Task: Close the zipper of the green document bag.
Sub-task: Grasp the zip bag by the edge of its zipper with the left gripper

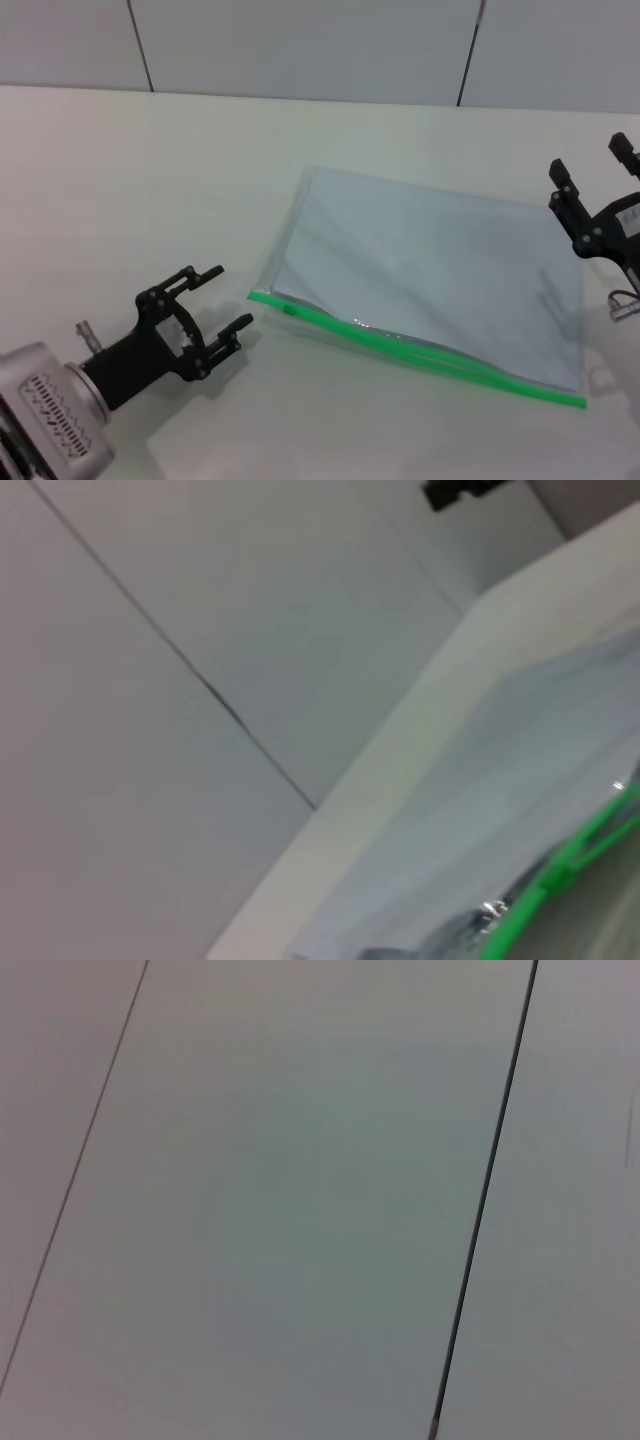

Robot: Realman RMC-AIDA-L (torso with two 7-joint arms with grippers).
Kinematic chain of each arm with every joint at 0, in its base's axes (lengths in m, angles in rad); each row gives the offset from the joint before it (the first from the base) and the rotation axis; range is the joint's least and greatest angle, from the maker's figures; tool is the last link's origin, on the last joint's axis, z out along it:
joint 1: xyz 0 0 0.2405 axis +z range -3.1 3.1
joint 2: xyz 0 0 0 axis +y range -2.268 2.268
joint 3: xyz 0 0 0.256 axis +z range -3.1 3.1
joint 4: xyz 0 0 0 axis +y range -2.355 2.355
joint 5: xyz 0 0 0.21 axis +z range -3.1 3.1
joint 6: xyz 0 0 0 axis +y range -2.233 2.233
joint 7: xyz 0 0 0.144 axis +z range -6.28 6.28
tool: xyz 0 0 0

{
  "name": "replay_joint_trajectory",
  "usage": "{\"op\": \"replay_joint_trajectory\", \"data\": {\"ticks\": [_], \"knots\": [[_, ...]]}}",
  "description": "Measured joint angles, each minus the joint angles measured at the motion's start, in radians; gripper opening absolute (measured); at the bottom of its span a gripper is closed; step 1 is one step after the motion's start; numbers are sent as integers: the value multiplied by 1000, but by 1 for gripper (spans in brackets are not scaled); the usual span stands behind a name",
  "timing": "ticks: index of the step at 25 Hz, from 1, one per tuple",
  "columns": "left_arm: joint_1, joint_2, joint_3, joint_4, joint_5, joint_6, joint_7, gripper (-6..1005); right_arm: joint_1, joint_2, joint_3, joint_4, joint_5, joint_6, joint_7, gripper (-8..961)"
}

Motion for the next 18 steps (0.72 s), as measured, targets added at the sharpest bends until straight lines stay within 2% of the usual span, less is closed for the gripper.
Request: {"op": "replay_joint_trajectory", "data": {"ticks": [9, 18], "knots": [[-7, -2, 0, 40, 3, -35, 140, 649, 0, 0, 0, 3, 0, -2, 0, 652], [-45, -2, -1, 50, 4, -68, 254, 647, 3, 0, -8, 8, -2, -3, 0, 652]]}}
